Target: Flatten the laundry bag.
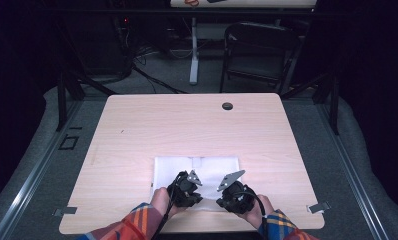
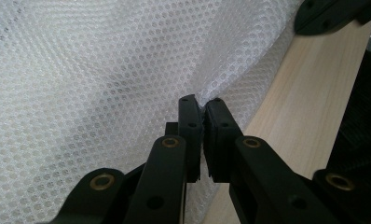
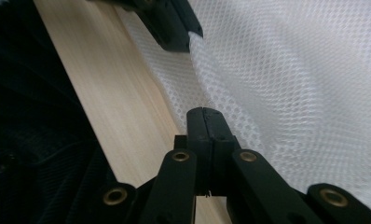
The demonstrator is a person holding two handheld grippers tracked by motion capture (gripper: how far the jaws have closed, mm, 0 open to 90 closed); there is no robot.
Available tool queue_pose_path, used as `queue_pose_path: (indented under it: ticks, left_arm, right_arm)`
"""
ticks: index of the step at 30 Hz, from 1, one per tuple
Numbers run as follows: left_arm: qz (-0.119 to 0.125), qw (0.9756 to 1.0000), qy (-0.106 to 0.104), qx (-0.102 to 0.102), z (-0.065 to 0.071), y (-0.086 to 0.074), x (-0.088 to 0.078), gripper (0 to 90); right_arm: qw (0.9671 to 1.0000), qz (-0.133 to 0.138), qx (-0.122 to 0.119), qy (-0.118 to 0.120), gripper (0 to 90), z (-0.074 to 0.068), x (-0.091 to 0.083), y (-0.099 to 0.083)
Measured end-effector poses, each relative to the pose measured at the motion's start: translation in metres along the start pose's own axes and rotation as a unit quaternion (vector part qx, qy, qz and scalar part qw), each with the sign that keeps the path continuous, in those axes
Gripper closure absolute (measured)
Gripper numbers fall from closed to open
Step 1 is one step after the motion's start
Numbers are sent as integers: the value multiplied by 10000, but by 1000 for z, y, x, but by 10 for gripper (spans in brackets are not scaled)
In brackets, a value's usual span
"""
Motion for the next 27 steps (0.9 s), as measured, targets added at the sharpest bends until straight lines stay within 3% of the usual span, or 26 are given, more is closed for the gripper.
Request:
queue_pose_path:
  ticks: [5, 10, 18, 27]
  left_arm:
    - [96, 9999, 52, -29, -2, 2, -4, 862]
    - [199, 9997, 70, -131, -3, 5, -8, 857]
    - [151, 9998, 56, -143, -7, 7, -11, 858]
    - [222, 9995, 103, -219, -14, 10, -17, 858]
  right_arm:
    - [9999, -39, -95, -85, 900, 0, 14, -3]
    - [9995, 132, -179, -231, 900, -1, 20, -1]
    - [9992, -141, -323, -181, 900, -4, 34, -8]
    - [9995, -103, -296, -52, 900, 0, 34, -10]
Point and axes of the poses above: each handheld gripper's, and its own axes: x roughly forward along the jaws, y roughly out of its top, z roughly to its right, the point moved 2 cm from there along x, roughly forward along the jaws, and after that the axes turned 12 degrees about z, right-handed, at the moved point
